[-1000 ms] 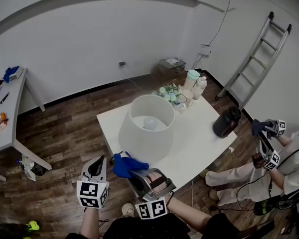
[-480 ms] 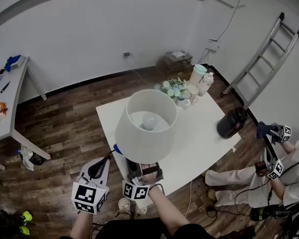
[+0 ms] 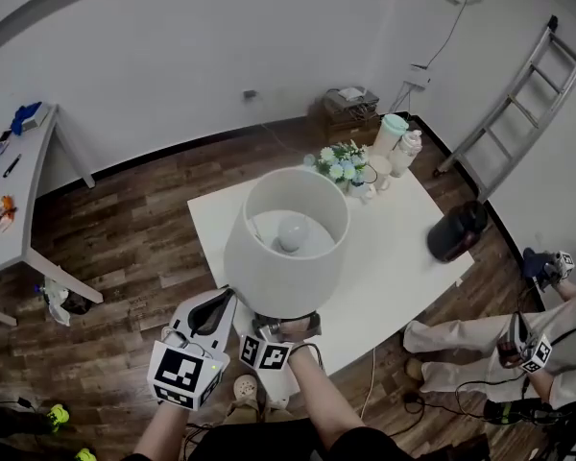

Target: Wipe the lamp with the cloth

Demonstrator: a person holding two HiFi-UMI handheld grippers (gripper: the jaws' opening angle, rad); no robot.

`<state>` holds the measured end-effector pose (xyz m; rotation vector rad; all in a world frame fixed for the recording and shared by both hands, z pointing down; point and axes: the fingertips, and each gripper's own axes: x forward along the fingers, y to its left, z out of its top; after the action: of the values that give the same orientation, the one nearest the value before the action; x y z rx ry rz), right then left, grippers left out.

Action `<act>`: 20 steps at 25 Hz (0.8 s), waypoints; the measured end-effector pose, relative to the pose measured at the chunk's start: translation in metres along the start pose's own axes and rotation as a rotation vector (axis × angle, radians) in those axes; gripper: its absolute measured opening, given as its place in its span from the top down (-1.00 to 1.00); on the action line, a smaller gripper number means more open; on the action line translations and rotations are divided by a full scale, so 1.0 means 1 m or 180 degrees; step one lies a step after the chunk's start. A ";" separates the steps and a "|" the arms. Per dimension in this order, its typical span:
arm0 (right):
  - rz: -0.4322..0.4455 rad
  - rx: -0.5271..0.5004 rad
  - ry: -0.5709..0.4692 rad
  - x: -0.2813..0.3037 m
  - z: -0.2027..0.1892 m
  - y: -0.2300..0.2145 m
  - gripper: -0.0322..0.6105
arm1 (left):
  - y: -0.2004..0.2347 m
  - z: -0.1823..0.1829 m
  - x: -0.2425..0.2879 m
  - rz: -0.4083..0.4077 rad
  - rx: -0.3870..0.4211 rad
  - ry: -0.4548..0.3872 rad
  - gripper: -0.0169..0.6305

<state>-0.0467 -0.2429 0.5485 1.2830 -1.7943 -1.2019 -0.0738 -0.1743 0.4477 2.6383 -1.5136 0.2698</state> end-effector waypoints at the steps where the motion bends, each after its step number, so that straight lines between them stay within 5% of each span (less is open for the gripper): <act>1: 0.0147 0.0027 0.0090 0.002 -0.004 0.011 0.66 | -0.001 -0.001 0.000 -0.0003 0.0006 0.0004 0.92; 5: 0.0781 0.0137 0.0414 0.002 -0.018 0.052 0.66 | -0.002 -0.007 -0.003 0.0002 -0.0016 0.0044 0.92; 11: 0.1571 -0.0008 0.0351 -0.023 -0.005 0.099 0.66 | 0.006 -0.030 -0.014 0.0149 -0.0150 0.0168 0.92; 13: 0.1466 -0.0107 0.0151 -0.033 0.002 0.096 0.66 | 0.006 -0.035 -0.015 0.0160 -0.0176 0.0189 0.92; 20: 0.0276 -0.0210 -0.0425 -0.051 -0.003 -0.006 0.66 | 0.016 -0.034 -0.021 0.0240 -0.0164 0.0176 0.92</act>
<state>-0.0242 -0.1967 0.5449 1.0991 -1.8681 -1.3138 -0.1017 -0.1596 0.4769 2.5170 -1.5826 0.3023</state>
